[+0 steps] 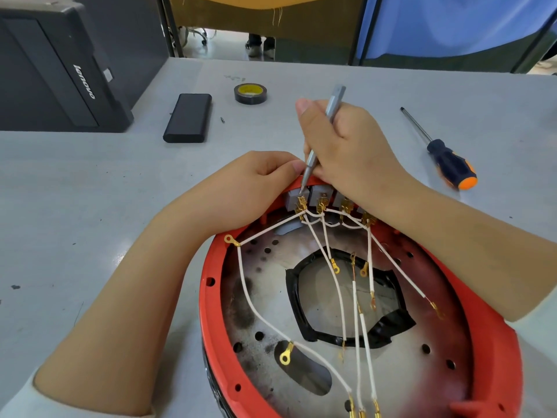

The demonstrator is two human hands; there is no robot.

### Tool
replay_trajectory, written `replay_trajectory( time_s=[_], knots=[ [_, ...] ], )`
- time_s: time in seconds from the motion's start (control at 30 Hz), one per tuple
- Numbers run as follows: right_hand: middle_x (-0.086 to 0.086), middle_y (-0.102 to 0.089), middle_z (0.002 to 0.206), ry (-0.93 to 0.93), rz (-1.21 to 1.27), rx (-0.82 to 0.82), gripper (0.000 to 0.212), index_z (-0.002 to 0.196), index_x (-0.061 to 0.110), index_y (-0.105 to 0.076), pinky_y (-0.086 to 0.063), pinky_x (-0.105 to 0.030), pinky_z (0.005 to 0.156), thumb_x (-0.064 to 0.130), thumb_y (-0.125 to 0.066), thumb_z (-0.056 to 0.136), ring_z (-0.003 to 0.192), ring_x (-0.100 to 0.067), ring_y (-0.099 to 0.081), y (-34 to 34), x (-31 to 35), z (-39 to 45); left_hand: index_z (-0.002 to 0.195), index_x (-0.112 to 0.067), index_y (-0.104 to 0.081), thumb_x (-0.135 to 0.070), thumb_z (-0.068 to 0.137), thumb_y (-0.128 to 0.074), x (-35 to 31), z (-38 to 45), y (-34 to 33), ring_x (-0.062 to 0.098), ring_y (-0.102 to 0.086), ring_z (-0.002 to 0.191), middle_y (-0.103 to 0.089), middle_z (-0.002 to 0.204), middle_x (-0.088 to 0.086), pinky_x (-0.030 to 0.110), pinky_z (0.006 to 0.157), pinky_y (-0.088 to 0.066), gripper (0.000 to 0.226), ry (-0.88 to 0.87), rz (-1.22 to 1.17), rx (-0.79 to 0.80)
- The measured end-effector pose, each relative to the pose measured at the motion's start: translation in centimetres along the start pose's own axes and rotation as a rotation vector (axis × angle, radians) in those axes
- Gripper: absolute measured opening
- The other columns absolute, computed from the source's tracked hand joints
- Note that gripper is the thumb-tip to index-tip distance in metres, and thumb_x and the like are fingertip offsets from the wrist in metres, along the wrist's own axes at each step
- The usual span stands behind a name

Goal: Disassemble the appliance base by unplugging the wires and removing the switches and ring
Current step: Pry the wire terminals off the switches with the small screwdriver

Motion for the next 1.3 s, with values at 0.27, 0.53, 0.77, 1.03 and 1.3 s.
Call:
replay_trajectory(
  time_s=[0.27,0.53,0.77,1.03,1.3],
  knots=[
    [0.008,-0.043,0.05,-0.048,-0.031,0.048,0.044,0.059,0.017,-0.043,-0.038,-0.008,0.047,0.026,-0.04,0.103,0.044,0.002,-0.051,-0.6,-0.2,0.4,0.108,-0.017,-0.065,-0.039,0.101,-0.033,0.0,0.0,-0.1,0.027,-0.06,0.1,-0.067,0.107,0.012,0.038,0.09,-0.045,0.039,0.003,0.009,0.008],
    [0.009,-0.044,0.044,-0.168,-0.08,0.109,0.047,0.055,0.018,-0.042,-0.039,-0.02,0.054,0.028,-0.04,0.101,0.04,-0.001,-0.046,-0.9,-0.8,1.3,0.107,-0.017,-0.065,-0.034,0.101,-0.033,0.1,0.1,-0.1,0.027,-0.059,0.098,-0.066,0.105,0.013,0.032,0.084,-0.045,0.037,0.002,-0.012,0.006],
    [0.009,-0.045,0.039,-0.15,-0.036,0.11,0.049,0.054,0.015,-0.045,-0.04,-0.012,0.05,0.028,-0.041,0.101,0.04,0.0,-0.049,-0.9,-0.8,1.1,0.108,-0.014,-0.065,-0.035,0.101,-0.033,0.1,0.1,-0.1,0.03,-0.059,0.099,-0.066,0.106,0.016,0.035,0.086,-0.045,0.038,0.007,-0.029,0.016],
    [0.011,-0.043,0.036,-0.109,0.051,0.059,0.048,0.056,0.015,-0.045,-0.035,-0.01,0.045,0.028,-0.04,0.102,0.037,-0.002,-0.047,-0.2,-0.6,0.6,0.1,-0.026,-0.067,-0.039,0.1,-0.034,0.0,0.1,0.0,0.02,-0.062,0.092,-0.069,0.097,0.004,0.035,0.087,-0.048,0.035,0.006,-0.016,0.006],
    [0.009,-0.044,0.046,-0.11,-0.023,0.072,0.046,0.059,0.014,-0.046,-0.043,-0.013,0.049,0.029,-0.041,0.102,0.044,0.001,-0.053,-0.7,-0.7,0.7,0.108,-0.017,-0.065,-0.038,0.101,-0.033,0.1,0.1,-0.1,0.027,-0.06,0.1,-0.067,0.107,0.01,0.038,0.091,-0.045,0.039,0.008,-0.014,0.01]
  ],
)
Point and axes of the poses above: each hand's wrist, its own z-axis towards the middle knuckle, its own y-axis out of the back of the hand, x = y × z, the point moved 5 cm from there along z, towards the middle knuckle
